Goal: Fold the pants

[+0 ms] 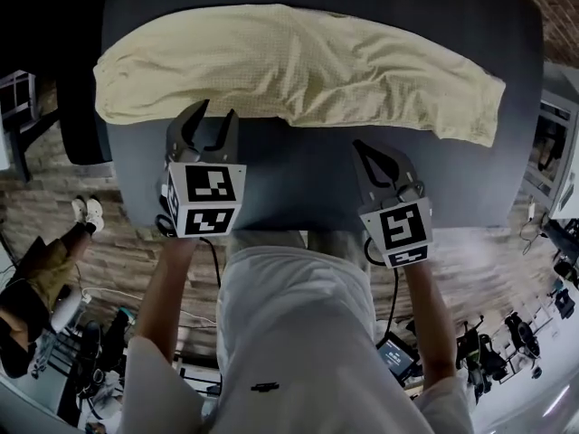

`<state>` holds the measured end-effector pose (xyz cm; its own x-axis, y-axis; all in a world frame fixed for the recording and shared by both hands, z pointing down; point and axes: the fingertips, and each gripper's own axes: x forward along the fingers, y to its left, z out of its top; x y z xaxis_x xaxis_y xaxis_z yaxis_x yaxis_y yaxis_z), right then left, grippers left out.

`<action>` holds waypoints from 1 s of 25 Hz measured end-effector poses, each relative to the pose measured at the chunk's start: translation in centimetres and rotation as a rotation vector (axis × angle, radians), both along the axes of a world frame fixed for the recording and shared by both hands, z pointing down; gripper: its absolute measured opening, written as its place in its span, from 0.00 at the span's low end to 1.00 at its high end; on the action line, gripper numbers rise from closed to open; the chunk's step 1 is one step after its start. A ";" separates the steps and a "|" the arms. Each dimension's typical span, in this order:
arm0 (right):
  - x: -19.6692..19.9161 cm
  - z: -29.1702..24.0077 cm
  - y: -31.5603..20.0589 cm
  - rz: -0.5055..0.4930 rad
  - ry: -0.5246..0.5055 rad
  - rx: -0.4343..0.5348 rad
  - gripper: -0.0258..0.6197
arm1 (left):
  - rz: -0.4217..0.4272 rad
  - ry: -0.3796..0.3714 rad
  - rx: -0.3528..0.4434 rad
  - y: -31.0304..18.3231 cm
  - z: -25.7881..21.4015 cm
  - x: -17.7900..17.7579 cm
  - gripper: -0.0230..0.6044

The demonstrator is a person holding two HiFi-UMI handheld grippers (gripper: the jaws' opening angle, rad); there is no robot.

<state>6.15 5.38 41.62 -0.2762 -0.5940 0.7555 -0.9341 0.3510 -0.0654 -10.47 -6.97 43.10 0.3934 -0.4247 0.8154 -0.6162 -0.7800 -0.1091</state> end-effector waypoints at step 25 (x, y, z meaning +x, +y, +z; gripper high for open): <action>27.3 0.4 10.0 0.428 0.040 0.063 0.20 | 0.294 0.120 -0.078 17.6 -0.1 30.1 0.20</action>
